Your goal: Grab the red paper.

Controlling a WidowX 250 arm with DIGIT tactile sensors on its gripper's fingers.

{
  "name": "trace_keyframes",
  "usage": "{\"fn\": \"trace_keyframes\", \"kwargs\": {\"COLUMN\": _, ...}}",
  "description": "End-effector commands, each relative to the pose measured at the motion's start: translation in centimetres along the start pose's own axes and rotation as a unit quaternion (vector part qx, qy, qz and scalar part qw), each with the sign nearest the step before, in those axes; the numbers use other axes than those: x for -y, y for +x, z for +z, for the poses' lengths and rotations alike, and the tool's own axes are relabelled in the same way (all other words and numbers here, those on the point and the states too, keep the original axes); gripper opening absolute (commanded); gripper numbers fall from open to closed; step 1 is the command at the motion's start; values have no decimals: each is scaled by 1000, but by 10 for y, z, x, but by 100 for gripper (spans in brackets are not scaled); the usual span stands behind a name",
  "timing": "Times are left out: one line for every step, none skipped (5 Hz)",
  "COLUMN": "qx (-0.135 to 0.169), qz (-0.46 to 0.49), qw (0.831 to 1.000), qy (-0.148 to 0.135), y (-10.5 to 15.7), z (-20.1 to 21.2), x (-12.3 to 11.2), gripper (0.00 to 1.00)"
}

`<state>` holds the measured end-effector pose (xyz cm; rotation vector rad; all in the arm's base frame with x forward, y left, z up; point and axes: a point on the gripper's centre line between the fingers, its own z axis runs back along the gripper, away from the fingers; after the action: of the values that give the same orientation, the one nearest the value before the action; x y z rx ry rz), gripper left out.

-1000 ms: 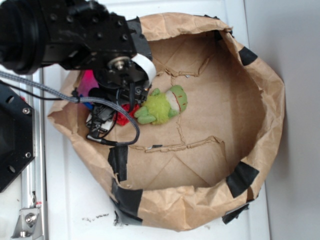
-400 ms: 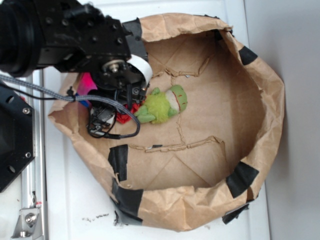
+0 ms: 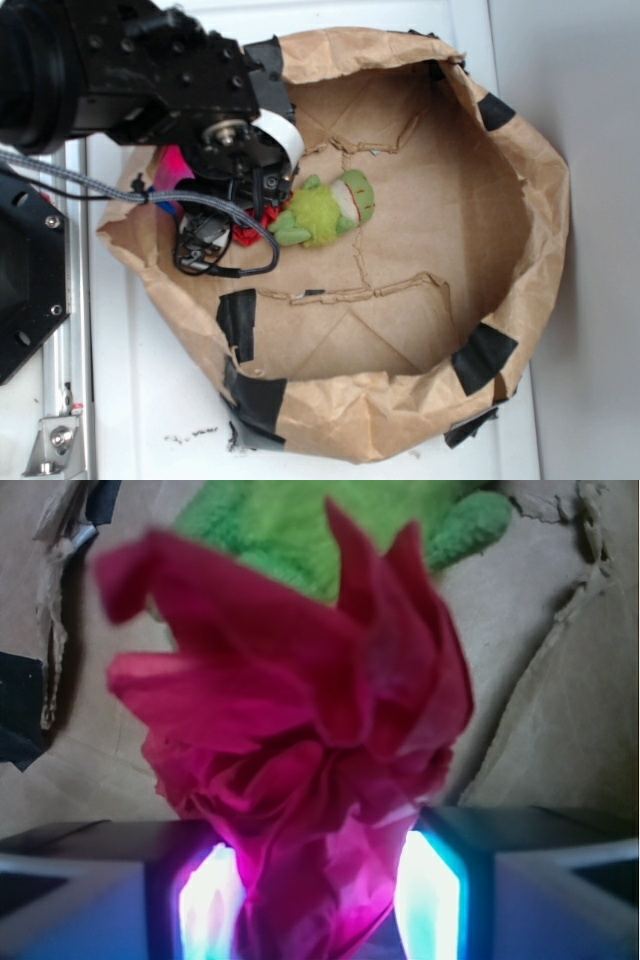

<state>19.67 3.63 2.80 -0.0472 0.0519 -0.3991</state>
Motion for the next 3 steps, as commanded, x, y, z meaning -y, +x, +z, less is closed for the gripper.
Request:
{"fn": "trace_keyframes", "kwargs": {"qx": 61, "qz": 45, "qw": 997, "qy": 14, "y": 10, "z": 61, "x": 12, "gripper": 0}}
{"fn": "trace_keyframes", "kwargs": {"qx": 106, "qz": 123, "qw": 987, "qy": 15, "y": 42, "z": 114, "x": 8, "gripper": 0}}
{"fn": "trace_keyframes", "kwargs": {"qx": 116, "qz": 142, "qw": 983, "qy": 31, "y": 53, "z": 165, "x": 10, "gripper": 0}}
